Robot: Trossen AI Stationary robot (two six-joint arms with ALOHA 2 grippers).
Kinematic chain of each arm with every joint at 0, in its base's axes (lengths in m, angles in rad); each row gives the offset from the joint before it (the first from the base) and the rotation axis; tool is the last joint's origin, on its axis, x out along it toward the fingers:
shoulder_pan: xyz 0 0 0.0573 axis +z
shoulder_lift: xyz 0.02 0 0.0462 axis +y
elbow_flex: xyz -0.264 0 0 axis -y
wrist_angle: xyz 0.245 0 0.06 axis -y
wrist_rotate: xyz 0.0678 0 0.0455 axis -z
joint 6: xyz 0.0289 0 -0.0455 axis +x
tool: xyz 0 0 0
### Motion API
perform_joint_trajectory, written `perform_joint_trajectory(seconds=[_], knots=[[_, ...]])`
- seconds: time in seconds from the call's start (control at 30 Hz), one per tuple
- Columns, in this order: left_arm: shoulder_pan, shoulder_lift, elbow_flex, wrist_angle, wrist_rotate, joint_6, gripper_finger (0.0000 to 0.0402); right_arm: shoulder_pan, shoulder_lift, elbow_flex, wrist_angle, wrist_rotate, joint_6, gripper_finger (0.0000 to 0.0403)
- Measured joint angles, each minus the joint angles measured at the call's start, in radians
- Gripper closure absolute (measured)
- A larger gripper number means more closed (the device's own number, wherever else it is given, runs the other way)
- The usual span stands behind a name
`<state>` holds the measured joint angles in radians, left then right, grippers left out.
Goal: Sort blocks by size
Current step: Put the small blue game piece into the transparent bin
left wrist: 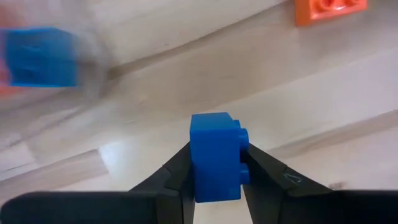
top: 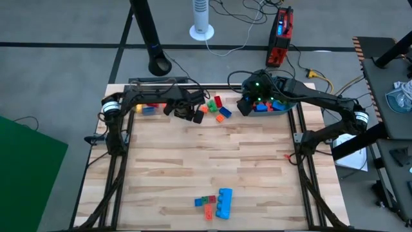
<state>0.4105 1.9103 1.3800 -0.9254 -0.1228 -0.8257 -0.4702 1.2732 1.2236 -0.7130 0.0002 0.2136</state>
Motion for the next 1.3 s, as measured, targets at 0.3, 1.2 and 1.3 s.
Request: perform_joint_trajectory(seconds=[0.3,1.2,1.3], knots=[[0.004,-0.032,0.0,-0.078,-0.045,0.042,0.0311,0.0,0.0,0.0,0.022,0.0,0.048,0.0184],[0.247,-0.361,0.0,-0.161,-0.023,0.297,0.031,0.0,0.0,-0.001,0.023,0.0,0.083,0.0184],[0.306,-0.349,0.0,-0.169,-0.024,0.34,0.031,0.0,0.0,-0.001,0.023,0.0,0.084,0.0184]])
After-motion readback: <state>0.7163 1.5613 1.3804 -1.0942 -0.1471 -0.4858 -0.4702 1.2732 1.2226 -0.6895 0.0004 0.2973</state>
